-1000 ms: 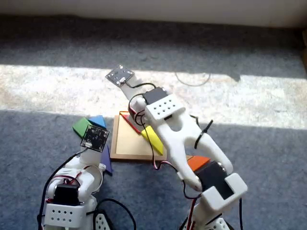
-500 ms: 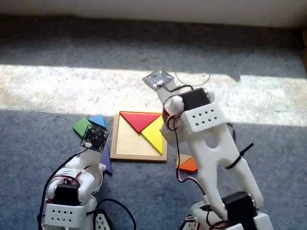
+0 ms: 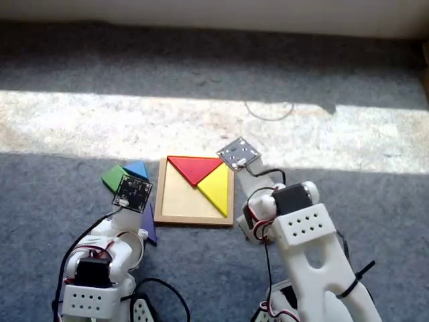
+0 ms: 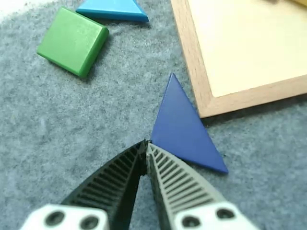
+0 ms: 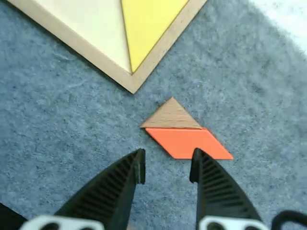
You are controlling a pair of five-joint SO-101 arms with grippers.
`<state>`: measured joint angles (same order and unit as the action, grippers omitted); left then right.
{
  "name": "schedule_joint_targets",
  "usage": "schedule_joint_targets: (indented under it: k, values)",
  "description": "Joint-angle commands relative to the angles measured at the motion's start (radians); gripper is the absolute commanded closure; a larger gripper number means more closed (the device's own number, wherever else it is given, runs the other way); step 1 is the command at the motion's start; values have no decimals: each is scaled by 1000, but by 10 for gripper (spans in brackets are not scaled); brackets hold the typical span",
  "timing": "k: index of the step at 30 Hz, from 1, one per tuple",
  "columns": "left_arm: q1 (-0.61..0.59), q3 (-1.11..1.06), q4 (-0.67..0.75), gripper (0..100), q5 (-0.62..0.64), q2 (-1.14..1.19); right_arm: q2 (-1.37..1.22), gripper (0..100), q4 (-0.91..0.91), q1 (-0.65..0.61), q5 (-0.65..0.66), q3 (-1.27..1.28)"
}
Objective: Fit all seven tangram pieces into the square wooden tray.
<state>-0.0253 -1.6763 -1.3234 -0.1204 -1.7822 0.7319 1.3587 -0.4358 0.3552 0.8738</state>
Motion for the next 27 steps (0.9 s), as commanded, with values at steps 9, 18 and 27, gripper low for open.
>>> schedule_joint_targets:
  k: [9,18,27]
  values:
    - [-13,-21,-2,994,8,-30,99,838,-107,171,-5,91]
    - [-13,-21,-2,994,8,-30,116,838,-202,369,-9,176]
    - [16,-21,-3,994,9,-31,116,872,-325,476,-2,360]
